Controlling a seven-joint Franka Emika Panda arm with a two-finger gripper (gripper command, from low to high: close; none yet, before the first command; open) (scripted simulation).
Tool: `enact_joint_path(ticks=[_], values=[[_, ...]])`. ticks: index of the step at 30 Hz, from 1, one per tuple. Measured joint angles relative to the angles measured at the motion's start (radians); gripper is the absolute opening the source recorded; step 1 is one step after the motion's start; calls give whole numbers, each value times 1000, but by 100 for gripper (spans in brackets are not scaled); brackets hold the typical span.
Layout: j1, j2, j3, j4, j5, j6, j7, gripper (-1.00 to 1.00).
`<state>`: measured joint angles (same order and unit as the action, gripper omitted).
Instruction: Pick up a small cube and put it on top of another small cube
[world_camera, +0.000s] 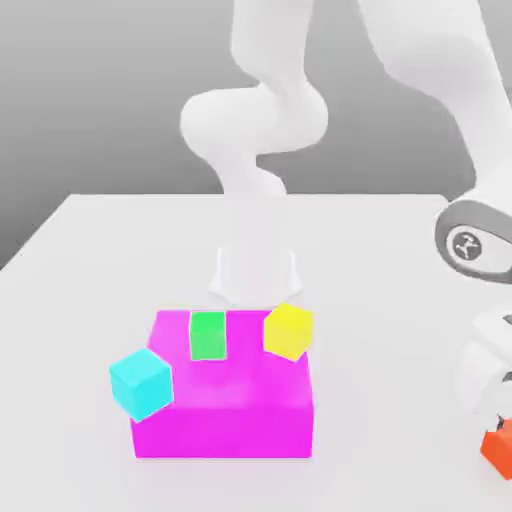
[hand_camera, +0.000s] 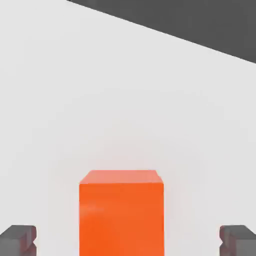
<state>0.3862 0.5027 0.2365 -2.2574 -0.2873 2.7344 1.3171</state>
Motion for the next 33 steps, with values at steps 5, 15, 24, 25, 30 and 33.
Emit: enact_joint_path(ticks=[5,15,24,25,30,33], values=[[10,25,-12,6,-11,20,9,-100],[-121,-204,9,-69,94,-127,-100,-100],[-459,-501,-171,-217,204,-261,-296,-100],[-513,-547,-202,-237,217,-286,-328,-100],[-614,-676,-318,-324,267,-325,-436,-100],[-619,-595,-328,-357,278,-212,-449,-100]])
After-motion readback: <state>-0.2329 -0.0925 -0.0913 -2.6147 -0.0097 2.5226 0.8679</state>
